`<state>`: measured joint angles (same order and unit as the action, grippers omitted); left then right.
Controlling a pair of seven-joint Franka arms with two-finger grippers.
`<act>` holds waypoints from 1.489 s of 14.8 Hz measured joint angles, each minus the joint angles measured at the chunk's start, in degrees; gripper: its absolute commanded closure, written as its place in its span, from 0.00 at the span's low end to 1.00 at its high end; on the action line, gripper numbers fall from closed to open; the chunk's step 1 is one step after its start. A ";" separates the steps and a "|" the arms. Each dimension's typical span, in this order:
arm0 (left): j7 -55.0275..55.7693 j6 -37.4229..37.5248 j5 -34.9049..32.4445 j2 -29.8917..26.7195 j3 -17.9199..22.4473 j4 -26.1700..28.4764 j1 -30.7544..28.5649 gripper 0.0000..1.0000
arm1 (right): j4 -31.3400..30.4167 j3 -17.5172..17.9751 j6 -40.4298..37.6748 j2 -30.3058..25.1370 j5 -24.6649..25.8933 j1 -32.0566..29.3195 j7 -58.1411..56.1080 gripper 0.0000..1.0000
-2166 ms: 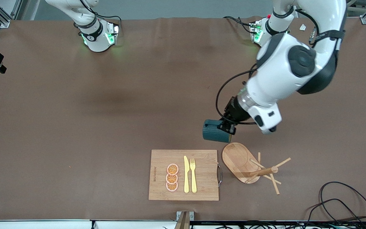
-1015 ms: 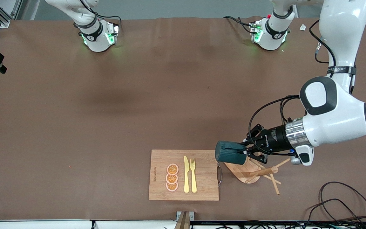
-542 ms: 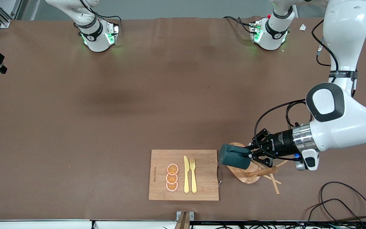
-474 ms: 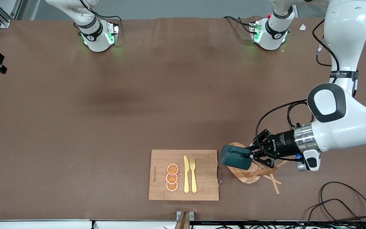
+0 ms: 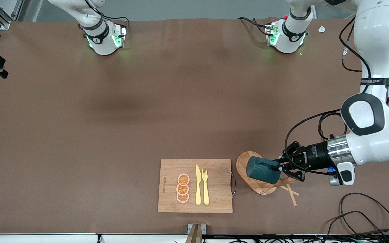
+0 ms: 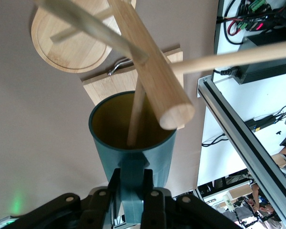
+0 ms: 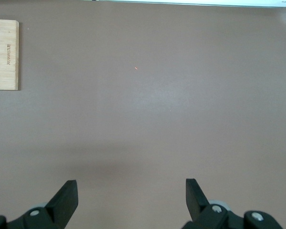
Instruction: Pass cup and hang on rack
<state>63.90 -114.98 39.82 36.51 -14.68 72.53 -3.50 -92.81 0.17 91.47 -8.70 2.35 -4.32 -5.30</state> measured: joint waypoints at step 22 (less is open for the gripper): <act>-2.41 -1.13 2.34 1.03 -0.69 -0.62 -1.27 0.00 | 1.69 0.94 -1.03 0.38 -0.89 0.33 0.04 0.00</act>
<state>61.49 -116.12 42.17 37.54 -15.38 71.90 -4.77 -91.12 1.11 90.44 -8.32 1.46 -3.98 -5.26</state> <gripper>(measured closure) 0.132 0.000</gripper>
